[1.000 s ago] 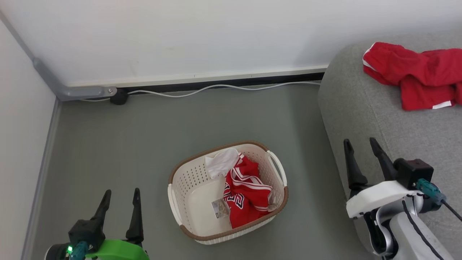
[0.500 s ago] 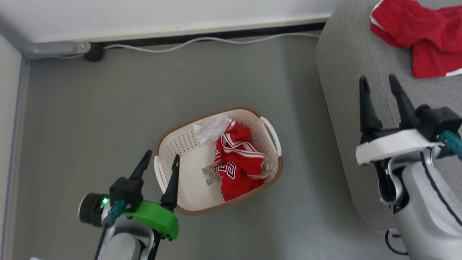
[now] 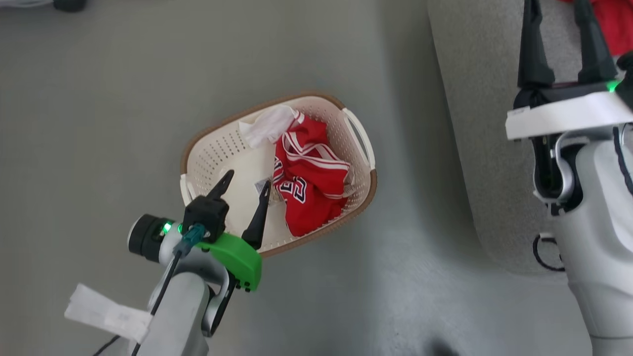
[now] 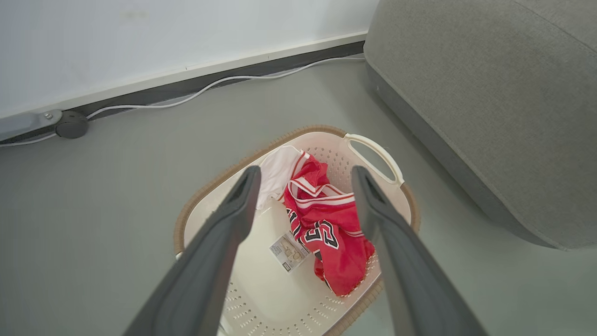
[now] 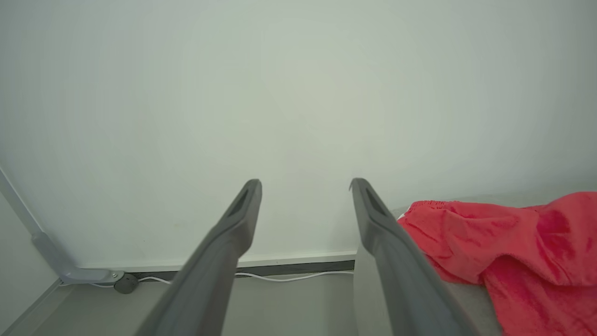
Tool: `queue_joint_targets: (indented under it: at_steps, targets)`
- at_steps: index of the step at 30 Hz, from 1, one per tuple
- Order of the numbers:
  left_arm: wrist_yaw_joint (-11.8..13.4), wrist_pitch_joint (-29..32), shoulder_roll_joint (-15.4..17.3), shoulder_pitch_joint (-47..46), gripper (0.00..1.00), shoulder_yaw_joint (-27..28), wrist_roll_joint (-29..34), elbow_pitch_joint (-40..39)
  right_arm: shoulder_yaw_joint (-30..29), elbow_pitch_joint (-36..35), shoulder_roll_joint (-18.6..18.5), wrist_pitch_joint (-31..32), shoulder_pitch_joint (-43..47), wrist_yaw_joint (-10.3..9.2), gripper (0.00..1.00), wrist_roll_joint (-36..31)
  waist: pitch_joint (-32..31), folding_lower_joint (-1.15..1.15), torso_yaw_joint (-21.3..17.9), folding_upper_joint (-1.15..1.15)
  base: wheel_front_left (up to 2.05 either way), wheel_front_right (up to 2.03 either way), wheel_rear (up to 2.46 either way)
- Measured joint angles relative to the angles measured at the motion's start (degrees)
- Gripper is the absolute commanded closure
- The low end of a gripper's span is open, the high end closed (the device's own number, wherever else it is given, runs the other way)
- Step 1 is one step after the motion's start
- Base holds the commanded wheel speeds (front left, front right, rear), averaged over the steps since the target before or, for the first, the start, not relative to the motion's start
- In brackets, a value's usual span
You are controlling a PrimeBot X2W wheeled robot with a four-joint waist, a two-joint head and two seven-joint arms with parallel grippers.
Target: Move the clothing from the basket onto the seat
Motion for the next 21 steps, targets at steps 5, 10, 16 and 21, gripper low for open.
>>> queue_joint_targets:
  at_steps: [5,10,16,21]
  targets:
    - [-0.46,0.45,-0.25,-3.96,0.00,-1.16,0.51,2.25,-0.18,-0.62,0.01,0.16,-4.33,0.07,0.00,-0.05,4.10,0.00,-0.76,0.00,0.00,0.00,0.00]
    - [-1.01,1.40,-0.41,-7.81,0.00,-2.44,0.81,4.58,0.14,-0.87,0.10,0.29,-8.11,0.58,0.00,-0.33,8.20,0.00,-1.48,0.00,0.00,0.00,0.00]
    - [-1.72,2.22,-0.44,-11.66,0.00,-3.97,2.76,7.03,0.87,-1.57,0.83,0.48,-13.17,1.10,0.00,-0.49,13.07,0.01,-2.63,0.00,0.00,0.00,0.00]
    - [-2.30,2.87,-0.44,-16.07,0.00,-5.08,3.81,8.57,0.76,-2.33,1.01,0.48,-16.31,1.16,0.00,-0.51,17.14,0.01,-3.73,0.00,0.00,0.00,0.00]
